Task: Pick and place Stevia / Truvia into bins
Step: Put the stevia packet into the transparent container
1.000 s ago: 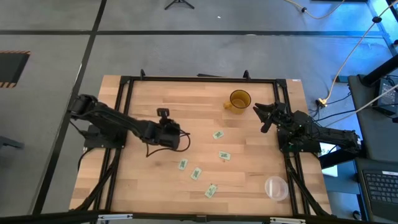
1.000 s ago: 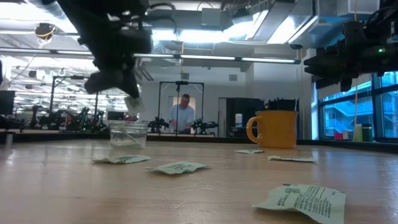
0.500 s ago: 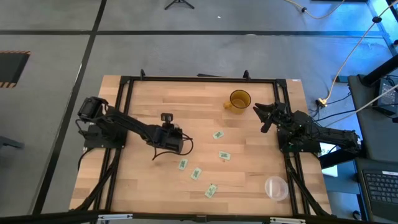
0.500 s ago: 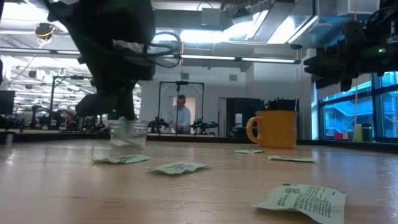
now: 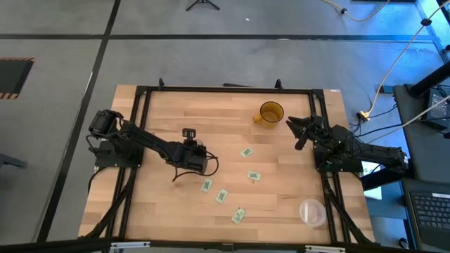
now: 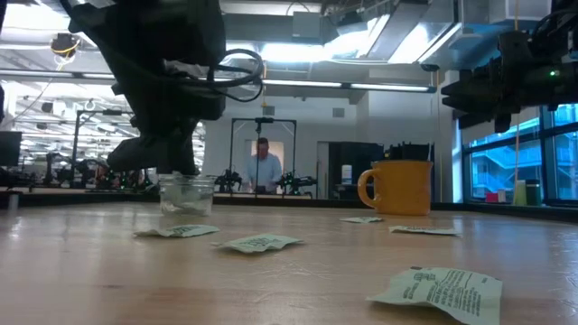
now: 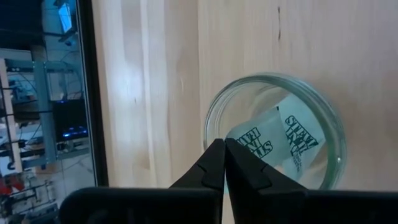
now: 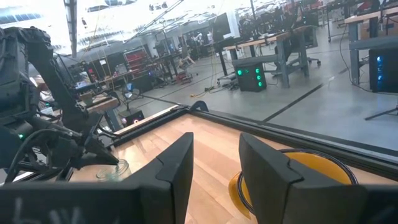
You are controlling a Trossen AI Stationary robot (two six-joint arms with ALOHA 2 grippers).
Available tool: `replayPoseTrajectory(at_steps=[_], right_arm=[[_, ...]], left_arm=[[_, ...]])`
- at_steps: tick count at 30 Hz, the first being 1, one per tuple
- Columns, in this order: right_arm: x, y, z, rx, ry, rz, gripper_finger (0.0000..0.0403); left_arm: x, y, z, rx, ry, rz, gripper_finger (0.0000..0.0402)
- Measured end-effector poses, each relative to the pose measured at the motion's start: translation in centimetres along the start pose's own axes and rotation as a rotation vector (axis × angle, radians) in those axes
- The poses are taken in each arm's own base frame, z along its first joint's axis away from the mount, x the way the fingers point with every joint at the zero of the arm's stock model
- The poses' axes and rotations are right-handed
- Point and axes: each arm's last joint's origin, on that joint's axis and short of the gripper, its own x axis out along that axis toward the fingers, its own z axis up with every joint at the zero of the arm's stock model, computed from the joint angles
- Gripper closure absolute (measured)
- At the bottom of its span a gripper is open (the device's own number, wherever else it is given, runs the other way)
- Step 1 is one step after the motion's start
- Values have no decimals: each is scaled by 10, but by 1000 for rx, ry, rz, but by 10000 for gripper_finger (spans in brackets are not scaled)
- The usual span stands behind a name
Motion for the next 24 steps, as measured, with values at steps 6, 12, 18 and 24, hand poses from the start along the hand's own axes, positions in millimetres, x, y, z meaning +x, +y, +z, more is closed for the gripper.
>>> replayPoseTrajectory(at_steps=[6,12,18,24], right_arm=[[0,0,0,0,0,0,270],[0,0,0,0,0,0,270],[0,0,0,0,0,0,270],[0,0,0,0,0,0,270]], left_arm=[[-1,1,0,-2,-3,4,389],[-1,1,0,24,-2,-10,347],[-3,3,1,30,2,6,324],[-6,5,5,38,2,6,324]])
